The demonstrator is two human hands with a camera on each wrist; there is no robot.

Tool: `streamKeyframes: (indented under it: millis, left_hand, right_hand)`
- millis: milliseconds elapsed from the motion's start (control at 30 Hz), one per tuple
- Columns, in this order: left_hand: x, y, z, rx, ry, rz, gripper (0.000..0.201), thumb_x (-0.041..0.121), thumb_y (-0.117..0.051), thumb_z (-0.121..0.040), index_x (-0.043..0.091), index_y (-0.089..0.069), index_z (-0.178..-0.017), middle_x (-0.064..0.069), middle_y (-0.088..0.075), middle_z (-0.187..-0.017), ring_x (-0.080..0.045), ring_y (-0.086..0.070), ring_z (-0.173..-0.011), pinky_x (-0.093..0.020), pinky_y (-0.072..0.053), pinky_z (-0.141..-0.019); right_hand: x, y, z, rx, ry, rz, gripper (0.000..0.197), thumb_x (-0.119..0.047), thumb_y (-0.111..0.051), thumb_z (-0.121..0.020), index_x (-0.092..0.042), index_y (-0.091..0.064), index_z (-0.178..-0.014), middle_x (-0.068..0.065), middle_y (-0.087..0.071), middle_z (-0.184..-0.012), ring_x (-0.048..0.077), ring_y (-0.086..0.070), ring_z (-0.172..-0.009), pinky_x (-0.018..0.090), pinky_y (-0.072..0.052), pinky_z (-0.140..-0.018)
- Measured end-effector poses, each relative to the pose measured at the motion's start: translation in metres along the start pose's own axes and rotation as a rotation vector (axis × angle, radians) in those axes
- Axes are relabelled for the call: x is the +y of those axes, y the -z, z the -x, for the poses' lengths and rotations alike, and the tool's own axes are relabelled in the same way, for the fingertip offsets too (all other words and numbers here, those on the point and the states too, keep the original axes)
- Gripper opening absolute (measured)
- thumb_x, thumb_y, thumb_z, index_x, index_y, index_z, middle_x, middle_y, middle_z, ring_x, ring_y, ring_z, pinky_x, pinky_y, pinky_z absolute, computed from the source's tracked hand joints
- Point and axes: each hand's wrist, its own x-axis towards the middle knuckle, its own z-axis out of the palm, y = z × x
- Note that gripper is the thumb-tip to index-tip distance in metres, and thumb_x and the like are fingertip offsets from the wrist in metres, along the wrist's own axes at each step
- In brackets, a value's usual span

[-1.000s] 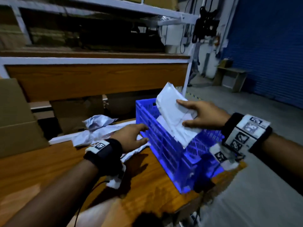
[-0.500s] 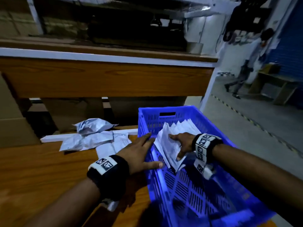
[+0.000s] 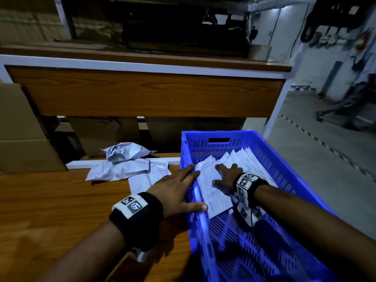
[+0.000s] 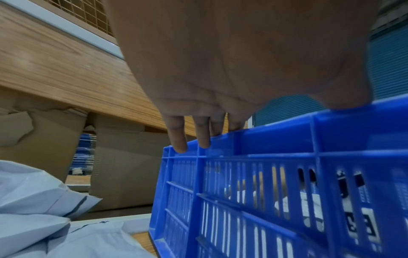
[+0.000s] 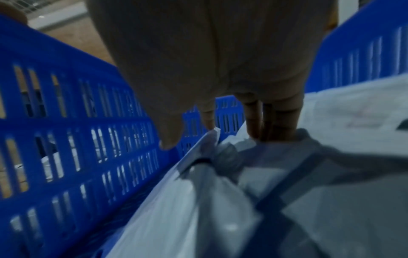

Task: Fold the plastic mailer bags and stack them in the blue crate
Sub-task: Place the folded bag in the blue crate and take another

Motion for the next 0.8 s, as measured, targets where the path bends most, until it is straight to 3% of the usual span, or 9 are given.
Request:
streamKeyframes:
  millis: [100, 167, 233, 400, 533, 567, 633, 733, 800]
  left_hand:
    - [0.000, 0.001, 0.000, -0.018, 0.014, -0.001, 0.104, 0.085, -0.042, -0.074, 0.029, -0.006, -0.153, 0.009, 0.005, -0.161, -0.015, -0.011, -0.146, -0.037, -0.021, -0.117]
    - [0.001, 0.001, 0.001, -0.031, 0.020, -0.002, 0.104, 0.085, -0.042, -0.074, 0.029, -0.005, -0.153, 0.009, 0.006, -0.161, -0.015, -0.010, -0.146, -0.037, -0.021, -0.117]
    - [0.002, 0.002, 0.001, -0.032, 0.019, -0.008, 0.103, 0.083, -0.043, -0.076, 0.028, -0.005, -0.154, 0.008, 0.007, -0.161, -0.015, -0.011, -0.146, -0.037, -0.021, -0.117]
    - [0.003, 0.002, 0.002, -0.022, 0.012, 0.002, 0.103, 0.081, -0.044, -0.077, 0.026, -0.005, -0.154, 0.006, 0.006, -0.162, -0.016, -0.011, -0.146, -0.038, -0.021, -0.117]
    - [0.002, -0.001, 0.002, -0.003, 0.009, 0.025, 0.102, 0.081, -0.045, -0.077, 0.026, -0.006, -0.154, 0.007, 0.006, -0.162, -0.015, -0.011, -0.146, -0.035, -0.021, -0.117]
    - [0.002, -0.002, 0.001, -0.001, 0.012, 0.030, 0.102, 0.080, -0.046, -0.077, 0.026, -0.006, -0.154, 0.007, 0.006, -0.162, -0.014, -0.011, -0.146, -0.034, -0.021, -0.116]
    - [0.002, -0.002, 0.002, 0.000, 0.020, 0.039, 0.101, 0.079, -0.046, -0.078, 0.027, -0.005, -0.154, 0.007, 0.007, -0.162, -0.014, -0.010, -0.146, -0.033, -0.019, -0.116]
    - [0.002, -0.005, 0.005, 0.011, 0.021, 0.036, 0.099, 0.078, -0.045, -0.080, 0.026, -0.003, -0.154, 0.005, 0.006, -0.162, -0.016, -0.010, -0.146, -0.034, -0.020, -0.117]
    - [0.001, -0.009, 0.007, 0.024, 0.025, 0.033, 0.098, 0.078, -0.043, -0.081, 0.026, -0.003, -0.154, 0.005, 0.006, -0.162, -0.015, -0.010, -0.146, -0.036, -0.021, -0.117]
  right_hand:
    - [-0.003, -0.005, -0.002, -0.102, 0.045, -0.061, 0.093, -0.059, -0.069, -0.076, -0.042, -0.015, -0.150, 0.025, -0.010, -0.154, 0.042, -0.056, -0.114, 0.041, -0.049, -0.091]
    - [-0.007, -0.006, 0.000, -0.112, 0.091, -0.087, 0.095, -0.058, -0.071, -0.072, -0.042, -0.019, -0.150, 0.022, -0.011, -0.157, 0.040, -0.047, -0.127, 0.042, -0.049, -0.095]
    - [-0.008, -0.005, -0.001, -0.090, 0.095, -0.061, 0.097, -0.058, -0.069, -0.069, -0.034, -0.023, -0.151, 0.020, -0.016, -0.157, 0.036, -0.039, -0.135, 0.040, -0.047, -0.098]
    - [-0.002, 0.018, 0.011, -0.029, -0.047, 0.072, 0.065, -0.037, -0.077, -0.074, -0.011, -0.047, -0.126, 0.028, -0.029, -0.144, 0.033, -0.056, -0.113, 0.029, -0.047, -0.073]
    - [-0.005, 0.016, 0.014, 0.007, -0.023, 0.097, 0.080, -0.035, -0.072, -0.083, -0.013, -0.030, -0.147, 0.027, -0.019, -0.152, 0.036, -0.053, -0.122, 0.036, -0.045, -0.094]
    - [-0.008, 0.014, 0.012, 0.009, -0.014, 0.093, 0.087, -0.036, -0.072, -0.082, -0.022, -0.023, -0.152, 0.028, -0.008, -0.155, 0.037, -0.057, -0.118, 0.035, -0.047, -0.093]
    - [-0.014, 0.016, 0.011, 0.036, 0.006, 0.101, 0.083, -0.037, -0.073, -0.080, -0.030, -0.029, -0.150, 0.031, 0.002, -0.156, 0.038, -0.058, -0.117, 0.034, -0.050, -0.088]
    - [-0.021, 0.023, 0.017, 0.052, 0.018, 0.118, 0.059, -0.032, -0.069, -0.085, -0.015, -0.047, -0.137, 0.031, -0.023, -0.150, 0.039, -0.036, -0.137, 0.036, -0.047, -0.096]
    - [-0.025, 0.022, 0.020, 0.094, 0.013, 0.127, 0.061, -0.030, -0.067, -0.087, -0.011, -0.044, -0.140, 0.028, -0.019, -0.152, 0.038, -0.034, -0.139, 0.037, -0.040, -0.105]
